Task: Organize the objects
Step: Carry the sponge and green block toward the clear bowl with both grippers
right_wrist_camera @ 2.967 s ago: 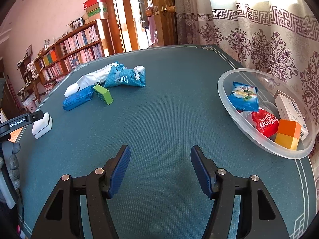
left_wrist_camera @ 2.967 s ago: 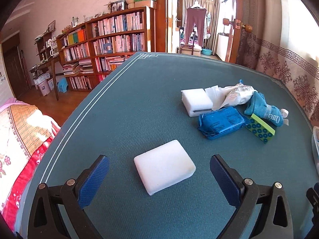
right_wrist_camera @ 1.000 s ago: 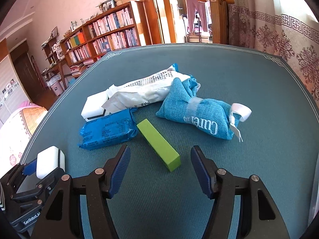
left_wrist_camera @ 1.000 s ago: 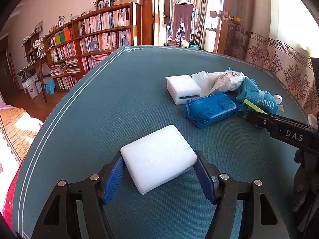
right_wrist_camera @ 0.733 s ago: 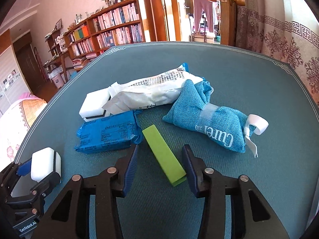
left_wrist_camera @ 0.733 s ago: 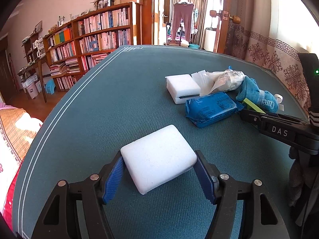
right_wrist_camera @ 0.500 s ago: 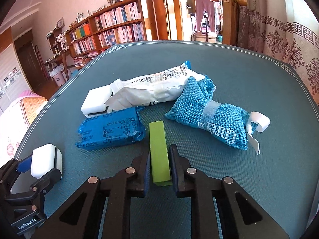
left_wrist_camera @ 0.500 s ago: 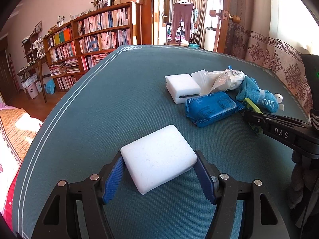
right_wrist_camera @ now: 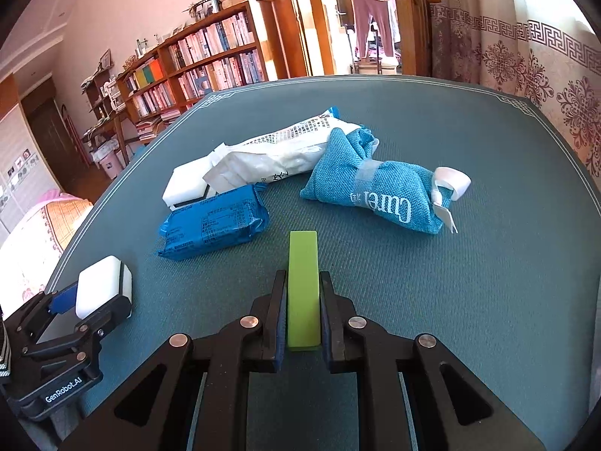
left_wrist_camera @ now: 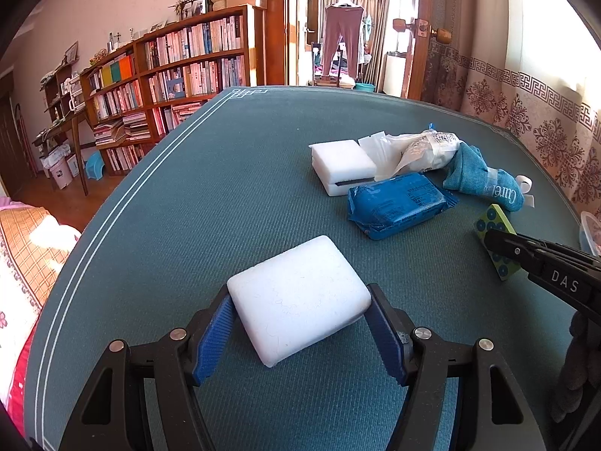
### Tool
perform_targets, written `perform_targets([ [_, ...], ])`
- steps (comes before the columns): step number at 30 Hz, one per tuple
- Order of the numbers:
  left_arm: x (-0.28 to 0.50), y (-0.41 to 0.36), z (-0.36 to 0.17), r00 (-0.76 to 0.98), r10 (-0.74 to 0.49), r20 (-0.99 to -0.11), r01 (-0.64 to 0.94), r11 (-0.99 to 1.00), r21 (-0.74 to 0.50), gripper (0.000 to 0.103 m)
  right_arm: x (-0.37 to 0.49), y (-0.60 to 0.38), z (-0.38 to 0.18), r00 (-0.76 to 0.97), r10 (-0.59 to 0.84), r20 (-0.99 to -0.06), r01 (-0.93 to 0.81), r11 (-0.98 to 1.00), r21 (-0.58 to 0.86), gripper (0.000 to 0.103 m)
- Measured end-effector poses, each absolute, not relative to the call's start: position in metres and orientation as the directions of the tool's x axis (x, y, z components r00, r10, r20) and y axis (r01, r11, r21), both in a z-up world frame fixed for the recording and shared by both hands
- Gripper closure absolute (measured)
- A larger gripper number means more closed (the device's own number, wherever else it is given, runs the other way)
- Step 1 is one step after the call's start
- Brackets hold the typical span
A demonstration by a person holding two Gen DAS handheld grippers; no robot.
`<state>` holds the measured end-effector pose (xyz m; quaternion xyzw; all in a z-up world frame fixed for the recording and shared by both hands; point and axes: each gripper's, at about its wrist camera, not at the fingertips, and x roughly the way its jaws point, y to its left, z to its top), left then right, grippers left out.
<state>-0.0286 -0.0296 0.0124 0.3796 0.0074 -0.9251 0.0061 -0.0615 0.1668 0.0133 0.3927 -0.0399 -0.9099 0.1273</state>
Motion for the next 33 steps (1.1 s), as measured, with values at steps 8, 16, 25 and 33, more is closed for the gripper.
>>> perform_targets([
  [8,-0.029,-0.028,0.014,-0.706,-0.016,-0.708,0.020,-1.000,0.003,0.032,-0.037,0.185,0.015,-0.665,-0.263,-0.699,0.165,-0.964,0.206,0.088],
  [16,-0.023,-0.022,0.021,-0.706,0.015,-0.708,-0.004,-1.000,-0.017,0.032,-0.016,0.209,0.018,-0.675,-0.265,-0.688,0.132,-0.962,0.241,0.088],
  [25,-0.017,-0.003,0.030,-0.704,0.066,-0.707,-0.056,-0.998,-0.037,0.032,0.000,0.228,0.021,-0.687,-0.263,-0.677,0.103,-0.958,0.268,0.088],
  [33,-0.014,0.022,0.035,-0.702,0.102,-0.705,-0.116,-0.993,-0.028,0.032,0.012,0.249,0.026,-0.709,-0.243,-0.661,0.061,-0.956,0.286,0.088],
])
